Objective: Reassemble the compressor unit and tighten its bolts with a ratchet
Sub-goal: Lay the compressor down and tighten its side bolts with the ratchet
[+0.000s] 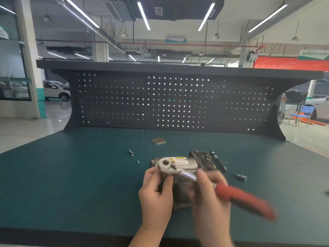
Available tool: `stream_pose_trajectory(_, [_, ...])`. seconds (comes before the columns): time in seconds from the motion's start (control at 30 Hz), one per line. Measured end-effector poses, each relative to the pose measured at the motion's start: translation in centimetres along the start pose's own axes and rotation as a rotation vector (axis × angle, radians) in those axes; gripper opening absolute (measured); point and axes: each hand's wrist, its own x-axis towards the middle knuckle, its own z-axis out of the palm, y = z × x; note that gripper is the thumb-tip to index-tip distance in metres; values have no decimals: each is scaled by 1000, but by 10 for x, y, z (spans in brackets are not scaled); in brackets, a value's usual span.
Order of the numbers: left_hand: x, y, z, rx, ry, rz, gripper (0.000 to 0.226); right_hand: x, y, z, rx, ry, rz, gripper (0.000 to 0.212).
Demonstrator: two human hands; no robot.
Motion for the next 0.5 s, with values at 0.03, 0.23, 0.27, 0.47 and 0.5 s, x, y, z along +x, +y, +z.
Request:
stream_pose_trajectory(0.03, [0,-1,0,-8,-8,-26,33,-12,7,6,-143,90,-108,23])
stream_pose_trajectory(0.23, [-1,-8,-5,-21,-50,-82,42,-25,7,25,-342,-79,17,70])
stream_pose_trajectory(0.27, [-1,-7,-4,-29,-38,-87,38,-22,2,21,-344,-11,-118,50])
stream_pose_trajectory(0.47, [1,-4,-4,32,-16,34,16,36,-18,-17,324,-51,293,15])
stream_pose_trajectory(0.5, [1,-4,-3,38,-14,43,18,38,-18,-20,334,-33,294,15])
